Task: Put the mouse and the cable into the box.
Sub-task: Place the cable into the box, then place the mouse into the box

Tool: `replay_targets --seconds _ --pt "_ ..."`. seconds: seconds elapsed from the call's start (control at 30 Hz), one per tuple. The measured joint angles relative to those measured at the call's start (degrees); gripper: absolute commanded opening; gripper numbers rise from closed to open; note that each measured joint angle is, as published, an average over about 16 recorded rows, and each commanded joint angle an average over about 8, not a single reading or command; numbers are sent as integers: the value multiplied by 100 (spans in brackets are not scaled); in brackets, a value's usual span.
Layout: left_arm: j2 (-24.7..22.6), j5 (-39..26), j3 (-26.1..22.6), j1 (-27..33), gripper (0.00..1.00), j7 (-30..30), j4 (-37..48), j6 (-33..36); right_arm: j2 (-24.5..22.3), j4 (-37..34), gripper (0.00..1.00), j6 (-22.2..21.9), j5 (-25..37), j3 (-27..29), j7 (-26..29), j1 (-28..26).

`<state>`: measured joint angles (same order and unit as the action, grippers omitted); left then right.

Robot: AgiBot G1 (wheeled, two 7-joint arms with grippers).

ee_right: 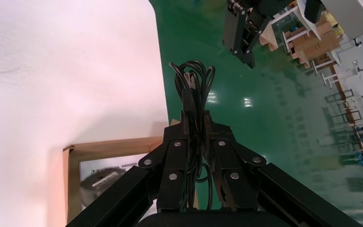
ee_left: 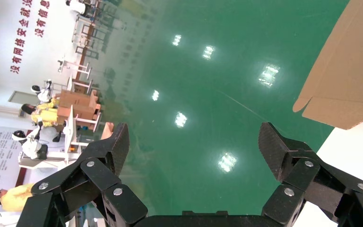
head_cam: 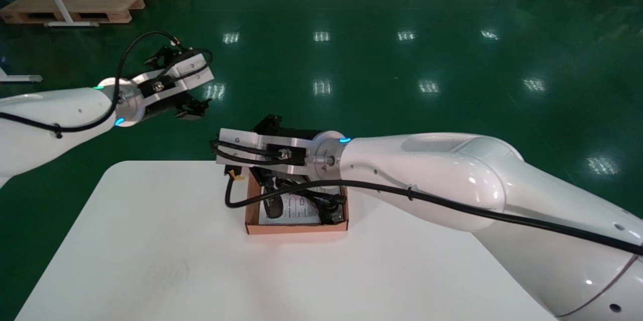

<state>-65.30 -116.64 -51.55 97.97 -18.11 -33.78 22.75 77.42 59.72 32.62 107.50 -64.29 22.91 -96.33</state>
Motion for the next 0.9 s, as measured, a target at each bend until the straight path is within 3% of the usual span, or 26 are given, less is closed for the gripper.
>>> replay_targets --seconds 0.53,0.57,0.8,0.83,0.9 --pt "80 -482 -17 -64 100 -556 -300 80 66 -581 3 -550 415 -722 772 90" --pt "83 -506 -18 -67 100 -583 -315 85 68 -631 9 -579 466 -772 837 99" --pt "102 -622 -17 -84 100 -705 -387 107 73 -885 93 -705 750 -1021 1173 144" --pt "103 -631 -17 -85 100 -713 -392 109 72 -902 100 -709 771 -1039 1201 147" --pt "106 -642 -17 -87 100 -724 -399 112 70 -919 100 -712 795 -1063 1235 150"
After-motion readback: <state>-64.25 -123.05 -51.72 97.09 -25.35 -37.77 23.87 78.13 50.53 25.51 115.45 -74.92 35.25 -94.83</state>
